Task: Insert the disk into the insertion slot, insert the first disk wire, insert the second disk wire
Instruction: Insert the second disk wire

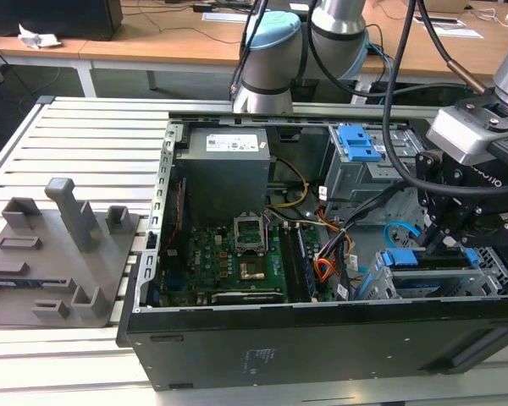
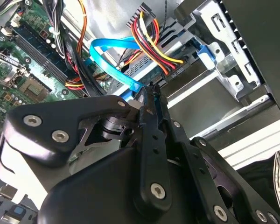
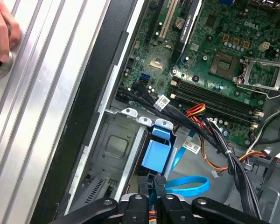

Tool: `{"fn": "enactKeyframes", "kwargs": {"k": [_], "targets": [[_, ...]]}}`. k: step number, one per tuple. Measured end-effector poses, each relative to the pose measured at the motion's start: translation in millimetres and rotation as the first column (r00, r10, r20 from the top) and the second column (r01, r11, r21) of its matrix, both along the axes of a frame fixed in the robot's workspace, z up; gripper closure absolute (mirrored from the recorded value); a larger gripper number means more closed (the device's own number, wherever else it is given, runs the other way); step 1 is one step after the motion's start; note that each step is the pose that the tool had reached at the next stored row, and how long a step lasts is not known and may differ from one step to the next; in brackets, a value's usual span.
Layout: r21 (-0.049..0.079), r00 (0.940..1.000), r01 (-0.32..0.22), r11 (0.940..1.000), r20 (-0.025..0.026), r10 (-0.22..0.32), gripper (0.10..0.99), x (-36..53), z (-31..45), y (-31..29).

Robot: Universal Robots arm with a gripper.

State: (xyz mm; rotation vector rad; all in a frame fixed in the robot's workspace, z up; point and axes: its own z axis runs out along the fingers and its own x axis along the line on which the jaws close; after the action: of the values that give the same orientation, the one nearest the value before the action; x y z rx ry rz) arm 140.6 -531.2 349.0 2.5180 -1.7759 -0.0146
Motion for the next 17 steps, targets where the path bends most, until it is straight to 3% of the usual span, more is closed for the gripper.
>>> {"fn": "enactKeyframes", "kwargs": {"k": [4,10,17], "targets": [[0.0,1.0,0.002,1.0,0.0,-0.002,0.922,0.1,-0.1,0.0],[0.0,0.9967,0.082,0.9967,0.0,-0.082,0.922,0.2,-0.1,0.0],[0.0,0.9701,0.243,0.9701,0.0,-0.243,0.922,0.2,-0.3,0.0]]}}
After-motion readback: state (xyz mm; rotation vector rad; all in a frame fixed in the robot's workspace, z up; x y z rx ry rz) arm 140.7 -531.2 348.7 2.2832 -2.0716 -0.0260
